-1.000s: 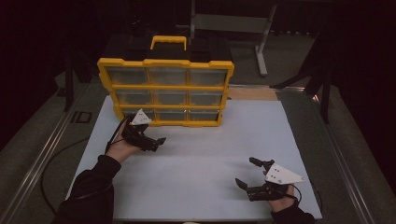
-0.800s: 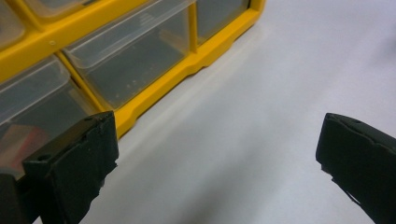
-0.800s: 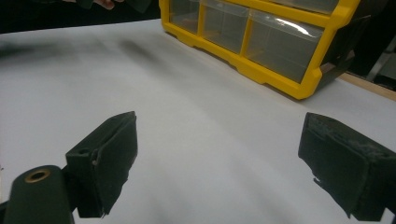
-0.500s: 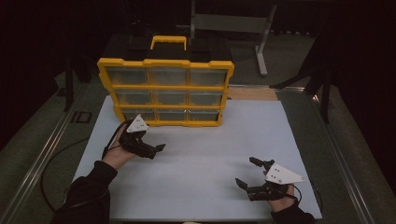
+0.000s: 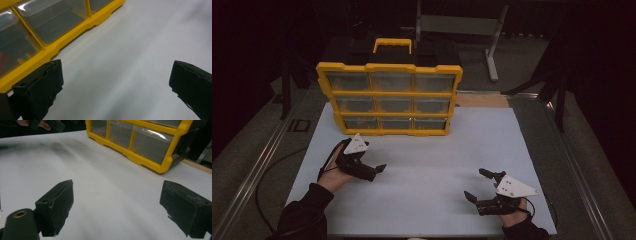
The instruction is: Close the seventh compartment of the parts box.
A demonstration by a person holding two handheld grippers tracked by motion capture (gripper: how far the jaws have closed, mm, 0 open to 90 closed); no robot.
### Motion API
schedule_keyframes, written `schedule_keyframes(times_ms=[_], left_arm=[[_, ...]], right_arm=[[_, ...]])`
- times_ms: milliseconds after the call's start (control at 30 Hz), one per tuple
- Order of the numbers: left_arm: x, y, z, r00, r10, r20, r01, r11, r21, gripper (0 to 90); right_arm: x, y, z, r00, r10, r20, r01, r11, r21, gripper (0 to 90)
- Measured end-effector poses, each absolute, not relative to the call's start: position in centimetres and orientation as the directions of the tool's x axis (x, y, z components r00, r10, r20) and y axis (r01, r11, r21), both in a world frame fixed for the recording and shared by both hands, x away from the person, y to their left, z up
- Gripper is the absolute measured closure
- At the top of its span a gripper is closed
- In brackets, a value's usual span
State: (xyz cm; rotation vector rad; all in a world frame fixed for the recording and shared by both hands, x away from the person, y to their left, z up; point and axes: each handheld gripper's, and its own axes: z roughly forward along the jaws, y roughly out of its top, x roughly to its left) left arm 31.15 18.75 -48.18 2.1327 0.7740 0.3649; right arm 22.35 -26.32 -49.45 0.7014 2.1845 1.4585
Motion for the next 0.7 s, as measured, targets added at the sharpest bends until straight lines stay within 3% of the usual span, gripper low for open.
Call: schedule_keyframes(times_ms=[700], left_arm=[[27.9, 21.1, -50.1, 0.775, 0.632, -0.009, 0.405, -0.485, 0.775, 0.0]], right_arm=[[22.4, -26.2, -49.5, -0.788, 0.613, -0.063, 0.179, 0.325, 0.929, 11.8]])
